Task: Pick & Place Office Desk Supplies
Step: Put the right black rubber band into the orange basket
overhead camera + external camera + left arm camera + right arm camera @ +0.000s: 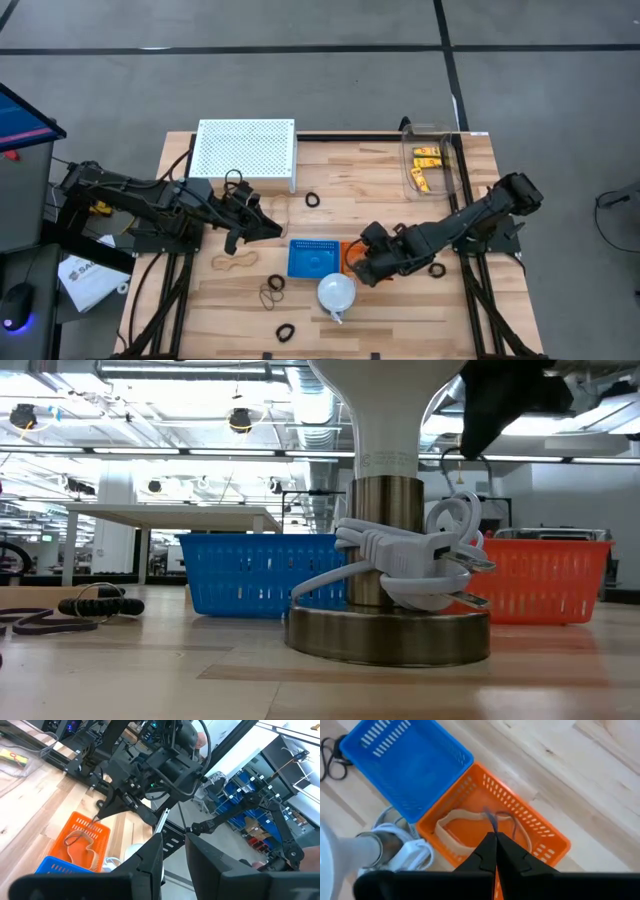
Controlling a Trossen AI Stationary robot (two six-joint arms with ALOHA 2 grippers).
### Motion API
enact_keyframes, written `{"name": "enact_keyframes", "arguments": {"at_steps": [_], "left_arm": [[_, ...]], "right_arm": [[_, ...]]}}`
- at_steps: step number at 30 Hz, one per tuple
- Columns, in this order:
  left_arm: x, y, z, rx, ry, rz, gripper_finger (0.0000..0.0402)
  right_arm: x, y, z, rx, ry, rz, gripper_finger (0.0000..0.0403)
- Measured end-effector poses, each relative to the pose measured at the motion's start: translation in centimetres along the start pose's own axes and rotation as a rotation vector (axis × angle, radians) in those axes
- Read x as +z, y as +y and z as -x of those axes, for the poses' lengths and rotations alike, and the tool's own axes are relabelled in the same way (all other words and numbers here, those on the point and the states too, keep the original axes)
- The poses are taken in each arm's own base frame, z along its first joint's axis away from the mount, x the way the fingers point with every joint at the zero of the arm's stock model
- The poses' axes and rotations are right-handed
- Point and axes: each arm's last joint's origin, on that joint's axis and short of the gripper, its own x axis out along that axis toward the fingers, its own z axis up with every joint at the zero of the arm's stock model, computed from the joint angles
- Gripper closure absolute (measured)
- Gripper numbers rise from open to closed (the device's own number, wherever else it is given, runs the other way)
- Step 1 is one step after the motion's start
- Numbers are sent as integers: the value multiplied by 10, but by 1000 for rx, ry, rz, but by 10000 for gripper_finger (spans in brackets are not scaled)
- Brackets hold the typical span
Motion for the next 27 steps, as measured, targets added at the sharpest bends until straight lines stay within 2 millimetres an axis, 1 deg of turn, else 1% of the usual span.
{"name": "enact_keyframes", "arguments": {"at_steps": [2, 8, 11, 15, 23, 25, 27], "left_arm": [[0, 0, 0, 0, 0, 0, 325], [0, 0, 0, 0, 1, -2, 325], [0, 0, 0, 0, 1, -2, 325], [0, 0, 0, 0, 1, -2, 325], [0, 0, 0, 0, 2, -9, 325], [0, 0, 0, 0, 2, -9, 325], [0, 0, 0, 0, 2, -10, 325]], "right_arm": [[-1, 1, -2, 15, -4, -16, 403], [-10, -3, -20, 14, 0, -57, 401], [-12, -4, -24, 23, 2, -110, 384], [-13, -6, -28, 18, 24, -176, 331], [-21, -7, -31, 23, 92, -231, 199], [-21, -6, -31, 31, 110, -255, 175], [-22, -6, -31, 29, 140, -288, 159]]}}
